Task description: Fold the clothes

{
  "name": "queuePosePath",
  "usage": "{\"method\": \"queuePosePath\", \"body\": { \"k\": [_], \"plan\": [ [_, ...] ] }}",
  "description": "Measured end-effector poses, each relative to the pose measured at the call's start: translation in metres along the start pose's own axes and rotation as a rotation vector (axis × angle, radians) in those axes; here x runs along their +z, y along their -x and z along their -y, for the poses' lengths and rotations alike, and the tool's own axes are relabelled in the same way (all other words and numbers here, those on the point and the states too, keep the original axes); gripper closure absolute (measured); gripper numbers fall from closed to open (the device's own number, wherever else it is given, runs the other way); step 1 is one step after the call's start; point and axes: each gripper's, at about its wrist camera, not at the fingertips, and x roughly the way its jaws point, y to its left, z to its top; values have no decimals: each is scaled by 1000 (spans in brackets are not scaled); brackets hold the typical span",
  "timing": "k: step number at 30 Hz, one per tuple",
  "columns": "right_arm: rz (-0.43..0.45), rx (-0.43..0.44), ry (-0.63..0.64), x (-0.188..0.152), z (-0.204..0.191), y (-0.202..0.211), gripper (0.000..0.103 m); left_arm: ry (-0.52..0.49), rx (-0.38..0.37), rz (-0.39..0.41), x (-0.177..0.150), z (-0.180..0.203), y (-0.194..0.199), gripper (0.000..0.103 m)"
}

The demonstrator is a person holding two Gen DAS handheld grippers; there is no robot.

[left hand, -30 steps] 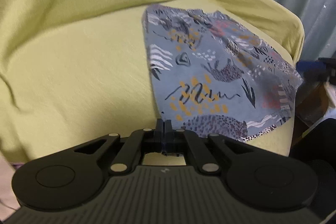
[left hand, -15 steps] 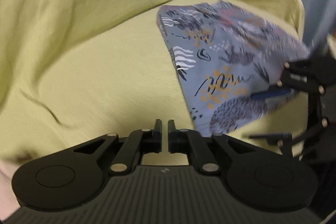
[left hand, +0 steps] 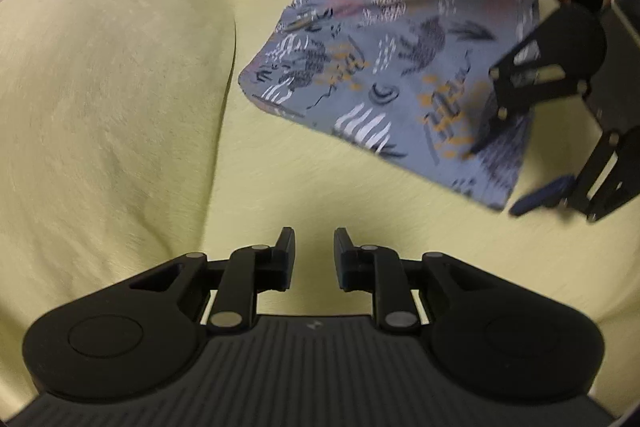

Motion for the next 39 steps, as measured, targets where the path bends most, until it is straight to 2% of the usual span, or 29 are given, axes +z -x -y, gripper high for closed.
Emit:
{"method": "queuePosePath", "body": {
  "k": [2, 5, 6, 7, 9, 11, 13, 15, 21, 26, 30, 31, 33, 35, 37, 39],
  "plan": [
    [9, -21, -10, 1, 3, -5, 51, -29, 10, -2, -1, -2, -5, 85],
    [24, -48, -24, 3, 6, -11, 59, -60, 24, -5, 0, 0, -10, 85],
    [28, -44, -26, 3, 7, -13, 68, -70, 28, -5, 1, 1, -12, 85],
    [30, -39, -29, 2, 8, -14, 90, -81, 32, -6, 1, 1, -13, 84],
    [37, -29, -48, -1, 13, -13, 98, -122, 40, -2, 4, 5, -17, 81],
    [50, -20, -75, -5, 21, -8, 99, -183, 32, 23, 9, 9, -24, 80],
    [87, -16, -104, -13, 35, 9, 99, -284, 37, 65, 16, 13, -35, 77],
    [124, -12, -134, -21, 50, 26, 99, -359, 52, 64, 28, 13, -56, 76],
    [207, -17, -252, -47, 95, 72, 99, -560, 116, 139, 70, 5, -131, 76],
    [262, 14, -325, -69, 122, 90, 99, -722, 162, 157, 95, -7, -192, 76],
    [287, 31, -375, -87, 137, 95, 99, -860, 165, 141, 102, -21, -230, 77],
    [290, 35, -382, -91, 138, 95, 99, -897, 164, 135, 104, -23, -238, 78],
    [300, 44, -401, -100, 141, 95, 99, -961, 158, 127, 106, -23, -251, 91],
    [309, 48, -425, -107, 144, 95, 99, -999, 162, 115, 107, -22, -258, 100],
    [312, 52, -442, -112, 147, 95, 99, -992, 163, 98, 109, -23, -255, 101],
    [312, 55, -457, -116, 149, 94, 99, -937, 168, 86, 114, -28, -245, 101]
  ]
}}
